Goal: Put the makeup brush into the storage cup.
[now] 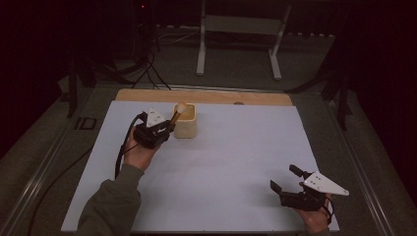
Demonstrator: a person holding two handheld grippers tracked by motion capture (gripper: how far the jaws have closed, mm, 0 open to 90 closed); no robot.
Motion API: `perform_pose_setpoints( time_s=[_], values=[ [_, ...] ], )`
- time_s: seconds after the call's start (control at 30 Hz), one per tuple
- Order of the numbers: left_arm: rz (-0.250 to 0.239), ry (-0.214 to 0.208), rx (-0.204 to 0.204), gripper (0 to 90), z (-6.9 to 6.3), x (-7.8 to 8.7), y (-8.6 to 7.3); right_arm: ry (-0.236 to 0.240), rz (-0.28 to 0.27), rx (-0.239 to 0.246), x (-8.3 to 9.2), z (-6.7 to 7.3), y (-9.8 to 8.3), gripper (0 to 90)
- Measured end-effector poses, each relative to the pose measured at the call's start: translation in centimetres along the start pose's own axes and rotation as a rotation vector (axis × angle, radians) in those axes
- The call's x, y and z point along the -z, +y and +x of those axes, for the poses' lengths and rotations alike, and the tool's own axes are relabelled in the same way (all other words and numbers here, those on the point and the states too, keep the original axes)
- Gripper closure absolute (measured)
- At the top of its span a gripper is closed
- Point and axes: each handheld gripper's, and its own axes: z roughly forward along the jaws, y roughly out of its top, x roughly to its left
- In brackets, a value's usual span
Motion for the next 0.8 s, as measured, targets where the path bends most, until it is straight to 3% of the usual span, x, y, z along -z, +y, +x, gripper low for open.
perform_pose_setpoints(
  time_s=[0.17,0.8],
  values=[
    [-0.031,0.006,0.030,75.2,0.14,0.00,0.06,-0.001,-0.001,0.001,0.01,-0.01,0.00,9.0],
    [-0.095,0.036,0.078,75.2,0.25,-0.45,0.25,0.000,0.000,0.001,0.03,-0.01,0.00,8.9]
  ],
)
